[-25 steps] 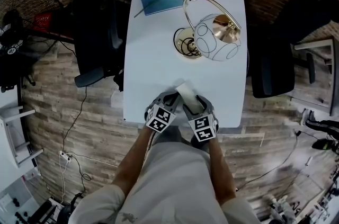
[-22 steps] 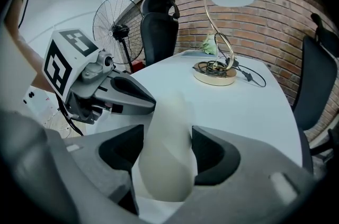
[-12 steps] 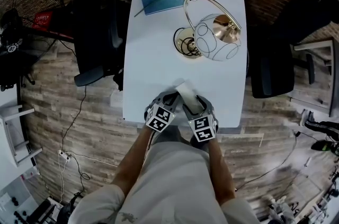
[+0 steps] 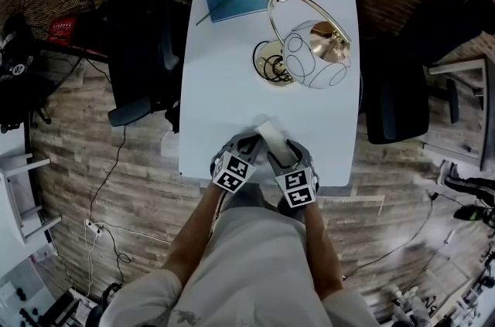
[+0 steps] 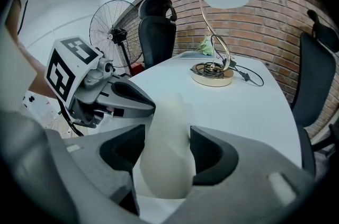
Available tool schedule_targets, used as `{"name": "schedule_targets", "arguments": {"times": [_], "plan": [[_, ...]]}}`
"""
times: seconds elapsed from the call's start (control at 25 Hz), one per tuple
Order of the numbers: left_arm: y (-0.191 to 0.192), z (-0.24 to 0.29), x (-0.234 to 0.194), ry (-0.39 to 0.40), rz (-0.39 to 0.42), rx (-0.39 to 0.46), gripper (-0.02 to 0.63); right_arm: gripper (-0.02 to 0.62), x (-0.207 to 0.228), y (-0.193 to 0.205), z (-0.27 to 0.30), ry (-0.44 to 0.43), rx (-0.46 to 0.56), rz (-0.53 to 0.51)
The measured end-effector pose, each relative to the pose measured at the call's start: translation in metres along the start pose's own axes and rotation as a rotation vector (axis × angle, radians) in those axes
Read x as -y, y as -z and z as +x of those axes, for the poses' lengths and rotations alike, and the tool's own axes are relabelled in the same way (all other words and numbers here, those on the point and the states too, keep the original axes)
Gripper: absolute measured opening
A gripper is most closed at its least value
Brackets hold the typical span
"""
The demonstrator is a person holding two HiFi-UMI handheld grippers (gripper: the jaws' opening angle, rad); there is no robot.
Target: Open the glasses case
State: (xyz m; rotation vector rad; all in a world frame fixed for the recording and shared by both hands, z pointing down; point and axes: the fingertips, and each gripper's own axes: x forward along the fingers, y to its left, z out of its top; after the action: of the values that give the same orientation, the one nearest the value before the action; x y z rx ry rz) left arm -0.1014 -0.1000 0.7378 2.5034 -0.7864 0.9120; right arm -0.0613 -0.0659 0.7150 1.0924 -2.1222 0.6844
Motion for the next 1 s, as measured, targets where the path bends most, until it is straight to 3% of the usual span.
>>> {"name": "schedule_targets", "arguments": {"times": [1.0], "plan": [[0.0, 0.0, 0.0, -0.007, -0.011, -0.001, 0.006, 0.176, 0.002, -0.012, -0.014, -0.023, 0.05, 0.01]]}}
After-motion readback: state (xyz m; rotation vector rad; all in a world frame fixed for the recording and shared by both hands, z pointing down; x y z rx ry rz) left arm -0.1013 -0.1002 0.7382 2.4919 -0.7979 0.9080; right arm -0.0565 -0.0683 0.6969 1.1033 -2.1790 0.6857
